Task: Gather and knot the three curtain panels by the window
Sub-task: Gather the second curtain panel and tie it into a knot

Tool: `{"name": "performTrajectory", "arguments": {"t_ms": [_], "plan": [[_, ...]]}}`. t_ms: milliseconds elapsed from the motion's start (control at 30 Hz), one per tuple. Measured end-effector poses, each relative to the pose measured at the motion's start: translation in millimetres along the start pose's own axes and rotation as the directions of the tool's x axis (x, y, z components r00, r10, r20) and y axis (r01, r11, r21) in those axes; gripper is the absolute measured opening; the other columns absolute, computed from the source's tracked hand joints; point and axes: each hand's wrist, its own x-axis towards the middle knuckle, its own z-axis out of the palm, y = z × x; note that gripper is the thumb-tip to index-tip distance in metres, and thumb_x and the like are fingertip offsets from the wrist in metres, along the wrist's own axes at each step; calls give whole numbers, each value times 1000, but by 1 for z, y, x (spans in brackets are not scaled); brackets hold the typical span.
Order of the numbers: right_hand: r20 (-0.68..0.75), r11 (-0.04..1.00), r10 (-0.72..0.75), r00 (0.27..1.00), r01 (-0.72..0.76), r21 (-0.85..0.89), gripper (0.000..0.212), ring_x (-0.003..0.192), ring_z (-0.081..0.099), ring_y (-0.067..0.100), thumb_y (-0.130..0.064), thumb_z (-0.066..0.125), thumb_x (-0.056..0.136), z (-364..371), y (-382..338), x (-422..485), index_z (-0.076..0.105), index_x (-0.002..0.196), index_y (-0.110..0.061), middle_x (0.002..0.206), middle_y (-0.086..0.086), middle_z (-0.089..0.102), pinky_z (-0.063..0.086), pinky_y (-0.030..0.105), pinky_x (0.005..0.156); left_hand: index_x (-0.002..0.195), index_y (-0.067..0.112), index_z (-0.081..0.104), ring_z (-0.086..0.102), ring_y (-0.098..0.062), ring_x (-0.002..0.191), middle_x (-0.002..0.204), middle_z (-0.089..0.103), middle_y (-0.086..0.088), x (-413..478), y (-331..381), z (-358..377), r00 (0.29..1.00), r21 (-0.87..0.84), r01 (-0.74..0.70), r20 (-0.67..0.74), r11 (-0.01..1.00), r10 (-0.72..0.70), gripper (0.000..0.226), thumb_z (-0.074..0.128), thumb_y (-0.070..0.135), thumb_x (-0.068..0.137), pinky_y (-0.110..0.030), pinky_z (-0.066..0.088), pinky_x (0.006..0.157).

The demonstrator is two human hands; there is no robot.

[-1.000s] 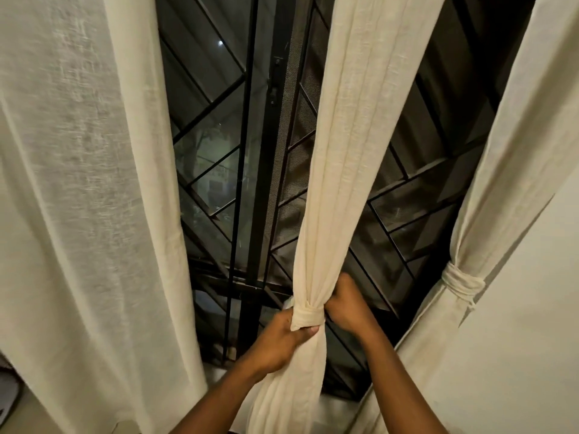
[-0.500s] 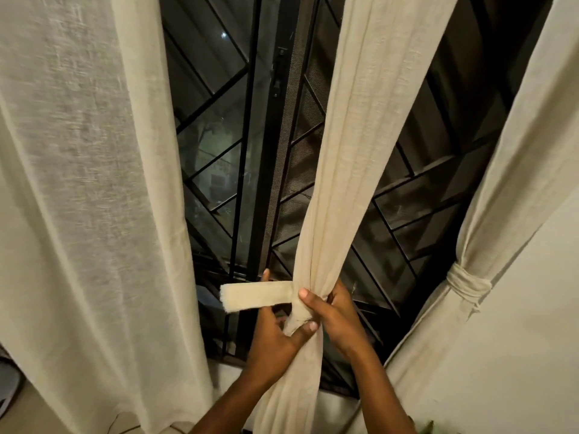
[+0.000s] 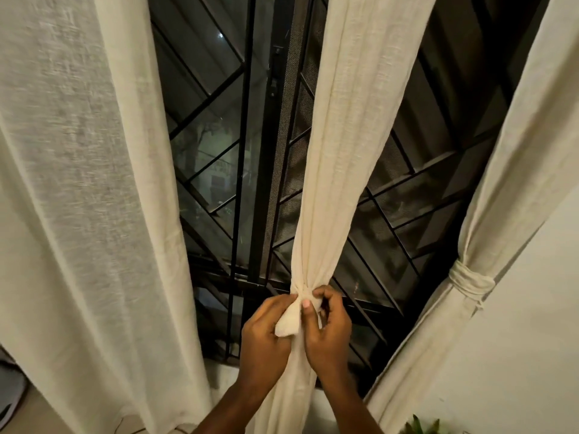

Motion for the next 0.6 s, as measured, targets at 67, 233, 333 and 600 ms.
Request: {"name": "performTrajectory", "arguments": {"t_ms": [67,233,333,600], "plan": [[31,996,-51,998,53,-65,28,111,58,1,-34,53,90,0,5,-3,51,118,-38,119,-14,61,46,13,91,121,28,60,61,-2,107,115,63,12,1,0,-2,1000,8,-11,13,1000,11,43,64,7,83,-20,51,90],[39,964,-178,983,182,-194,29,110,53,-8,-25,54,90,-1,6,0,54,119,-23,116,-3,62,42,7,92,115,25,63,60,4,103,112,64,12,6,5,-8,996,94,-82,24,992,80,34,63,11,84,-16,51,87],[7,971,-181,983,180,-159,28,103,52,-20,-27,58,85,0,4,-1,54,112,-25,107,-10,61,43,2,85,110,21,61,63,1,95,105,67,5,12,10,-9,979,177,-195,100,965,179,23,59,18,87,-16,54,79],[1,985,-115,993,114,-133,39,96,55,-17,-27,65,82,-2,10,-12,49,117,-30,103,-20,58,44,0,77,107,13,67,66,-6,93,105,69,1,16,3,-15,943,304,-296,242,905,227,25,59,25,88,-16,54,81]]}}
